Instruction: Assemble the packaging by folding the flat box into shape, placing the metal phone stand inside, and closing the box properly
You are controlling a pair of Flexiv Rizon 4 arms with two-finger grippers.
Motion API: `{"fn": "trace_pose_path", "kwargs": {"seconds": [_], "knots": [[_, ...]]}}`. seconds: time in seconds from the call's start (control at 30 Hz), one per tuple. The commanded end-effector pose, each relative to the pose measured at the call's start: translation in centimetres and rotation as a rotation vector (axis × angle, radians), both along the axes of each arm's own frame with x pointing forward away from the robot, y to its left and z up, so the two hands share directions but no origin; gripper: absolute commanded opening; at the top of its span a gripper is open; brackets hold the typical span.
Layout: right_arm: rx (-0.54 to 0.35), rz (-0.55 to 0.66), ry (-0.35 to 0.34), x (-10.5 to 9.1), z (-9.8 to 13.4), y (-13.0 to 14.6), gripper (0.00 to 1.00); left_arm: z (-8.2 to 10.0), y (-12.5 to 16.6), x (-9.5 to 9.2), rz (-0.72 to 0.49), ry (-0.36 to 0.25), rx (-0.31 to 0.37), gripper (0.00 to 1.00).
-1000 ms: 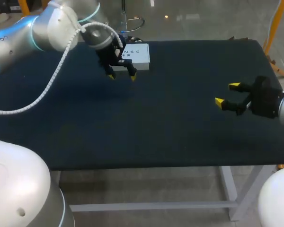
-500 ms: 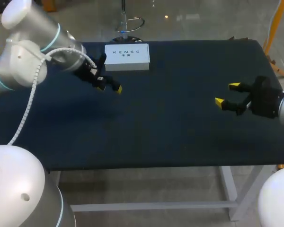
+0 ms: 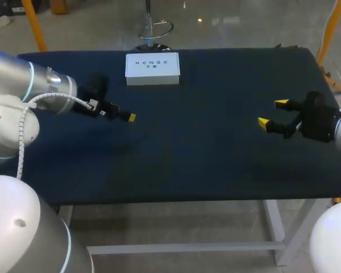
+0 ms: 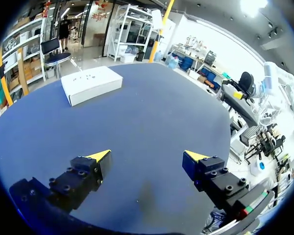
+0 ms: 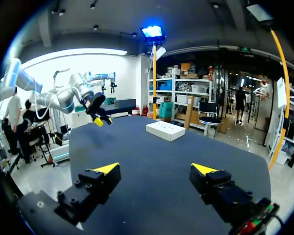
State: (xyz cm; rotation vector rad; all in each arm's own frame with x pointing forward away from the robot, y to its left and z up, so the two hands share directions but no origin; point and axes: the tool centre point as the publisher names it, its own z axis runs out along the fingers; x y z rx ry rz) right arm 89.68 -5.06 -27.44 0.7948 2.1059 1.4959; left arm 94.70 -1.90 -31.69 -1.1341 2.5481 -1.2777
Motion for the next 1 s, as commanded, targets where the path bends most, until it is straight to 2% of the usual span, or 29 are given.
{"fn": "trace_pose_path", "kwargs": {"seconds": [0.03, 0.43, 1.0], "knots": [[0.003, 0.0, -0.005, 0.0, -0.1, 0.0, 1.0, 0.3, 0.9, -0.8, 0.011, -0.151, -0.171, 1.0], [0.003, 0.0, -0.005, 0.0, -0.1, 0.0, 1.0, 1.4, 1.7, -2.4, -0.019, -0.231, -0.156, 1.0], [0.003, 0.0, -0.005, 0.0, -0.1, 0.0, 1.0, 3.8, 2.8, -3.3, -0.043, -0.264, -0.166, 1.0]]}}
